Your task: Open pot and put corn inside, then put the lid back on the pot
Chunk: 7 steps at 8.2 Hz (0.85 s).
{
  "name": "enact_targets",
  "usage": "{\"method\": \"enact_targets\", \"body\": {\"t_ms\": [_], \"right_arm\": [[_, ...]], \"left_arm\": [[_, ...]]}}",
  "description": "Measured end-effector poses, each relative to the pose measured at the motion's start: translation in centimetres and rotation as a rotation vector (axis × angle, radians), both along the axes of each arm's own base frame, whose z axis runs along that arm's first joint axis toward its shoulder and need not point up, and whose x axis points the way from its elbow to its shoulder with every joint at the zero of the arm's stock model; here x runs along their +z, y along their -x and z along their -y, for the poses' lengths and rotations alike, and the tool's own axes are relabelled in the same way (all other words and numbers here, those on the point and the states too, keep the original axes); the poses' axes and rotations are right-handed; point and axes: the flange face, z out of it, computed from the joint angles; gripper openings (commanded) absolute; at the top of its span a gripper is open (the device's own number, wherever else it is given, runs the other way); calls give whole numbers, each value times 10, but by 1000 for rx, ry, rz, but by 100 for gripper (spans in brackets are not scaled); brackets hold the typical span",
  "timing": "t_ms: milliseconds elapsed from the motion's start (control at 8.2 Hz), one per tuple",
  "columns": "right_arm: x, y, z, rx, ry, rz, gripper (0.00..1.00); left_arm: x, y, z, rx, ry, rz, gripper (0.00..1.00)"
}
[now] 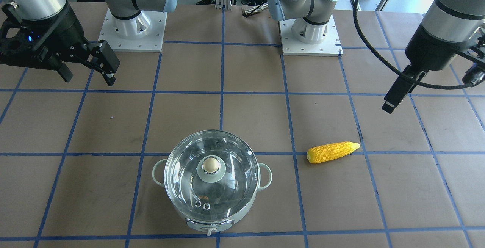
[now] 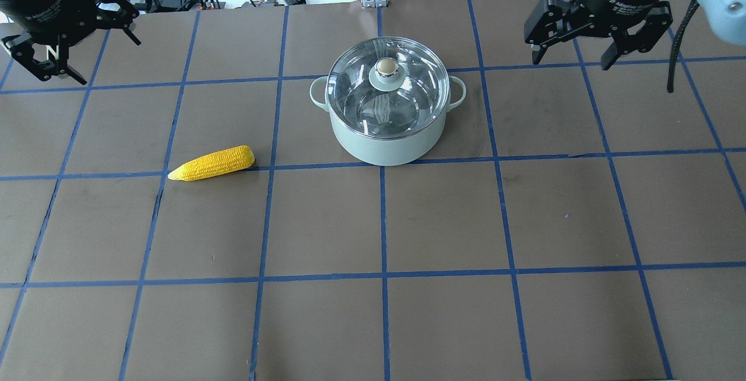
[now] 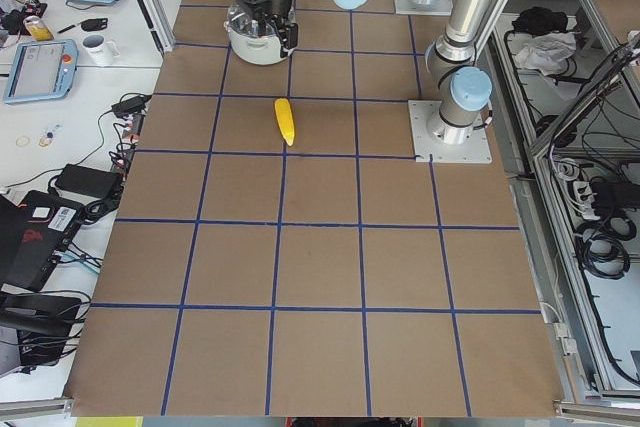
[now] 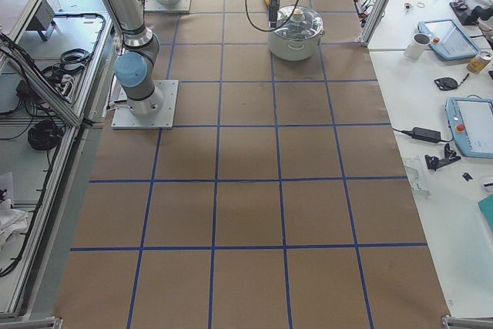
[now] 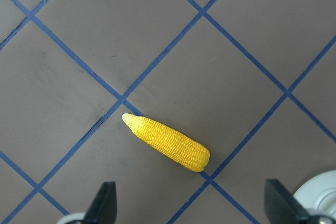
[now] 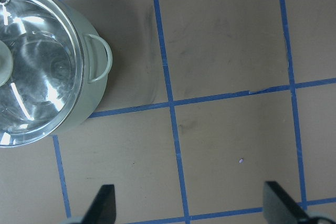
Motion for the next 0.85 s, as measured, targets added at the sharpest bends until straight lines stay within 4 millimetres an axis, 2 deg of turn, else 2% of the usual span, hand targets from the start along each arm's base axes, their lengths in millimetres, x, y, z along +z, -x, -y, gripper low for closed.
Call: {"method": "enact_targets", "body": {"t_ms": [366,854], "right_arm": [[-1,0,3,3,7,-3,100],[0,1,6,-1,15,-4,100]], "left_arm": [[-21,-6,23,278,44,-35,100],[-84,-11,46,634,-15,-86,100]]}}
